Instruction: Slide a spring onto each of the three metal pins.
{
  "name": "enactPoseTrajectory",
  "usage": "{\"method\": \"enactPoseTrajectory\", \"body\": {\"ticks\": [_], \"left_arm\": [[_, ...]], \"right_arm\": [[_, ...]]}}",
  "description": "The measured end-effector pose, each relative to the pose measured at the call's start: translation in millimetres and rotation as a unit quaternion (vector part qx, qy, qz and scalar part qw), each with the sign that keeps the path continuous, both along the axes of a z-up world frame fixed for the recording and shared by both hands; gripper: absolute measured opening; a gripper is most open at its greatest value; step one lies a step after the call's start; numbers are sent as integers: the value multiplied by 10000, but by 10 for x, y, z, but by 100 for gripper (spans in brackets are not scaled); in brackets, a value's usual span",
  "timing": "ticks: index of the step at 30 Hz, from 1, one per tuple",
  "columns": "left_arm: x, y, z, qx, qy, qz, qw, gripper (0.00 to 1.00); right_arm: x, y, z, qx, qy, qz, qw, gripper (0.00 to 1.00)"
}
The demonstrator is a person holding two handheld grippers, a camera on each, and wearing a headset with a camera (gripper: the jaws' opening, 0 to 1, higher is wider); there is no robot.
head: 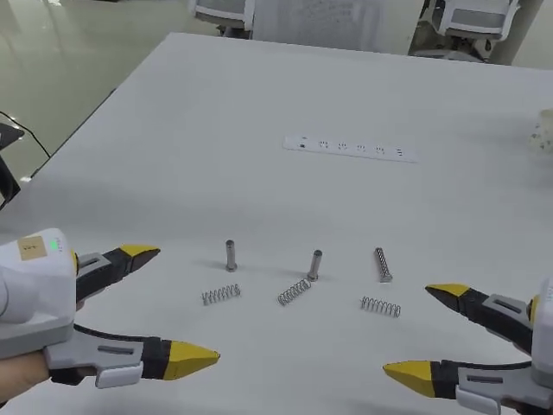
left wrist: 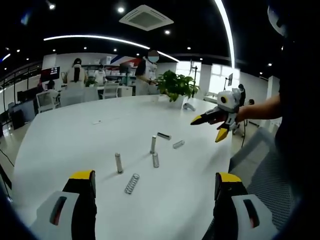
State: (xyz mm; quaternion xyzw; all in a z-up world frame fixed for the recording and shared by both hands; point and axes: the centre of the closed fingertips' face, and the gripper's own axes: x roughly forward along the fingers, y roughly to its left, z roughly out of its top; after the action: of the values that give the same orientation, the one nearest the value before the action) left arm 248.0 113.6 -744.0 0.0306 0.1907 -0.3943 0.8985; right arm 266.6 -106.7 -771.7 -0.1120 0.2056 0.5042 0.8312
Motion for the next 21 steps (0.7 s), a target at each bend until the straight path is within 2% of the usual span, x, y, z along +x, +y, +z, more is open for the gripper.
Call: {"method": "enactPoseTrajectory", "body": {"ticks": [8, 21], "left_arm": [[9, -29, -12, 6, 6, -33, 10000, 97], [-18, -16, -116, 70, 133, -62, 9999, 97]], "right_arm": [[6, -5, -13, 14, 13, -27, 10000, 76], [17, -37, -56, -58, 32, -49, 10000, 76]]}}
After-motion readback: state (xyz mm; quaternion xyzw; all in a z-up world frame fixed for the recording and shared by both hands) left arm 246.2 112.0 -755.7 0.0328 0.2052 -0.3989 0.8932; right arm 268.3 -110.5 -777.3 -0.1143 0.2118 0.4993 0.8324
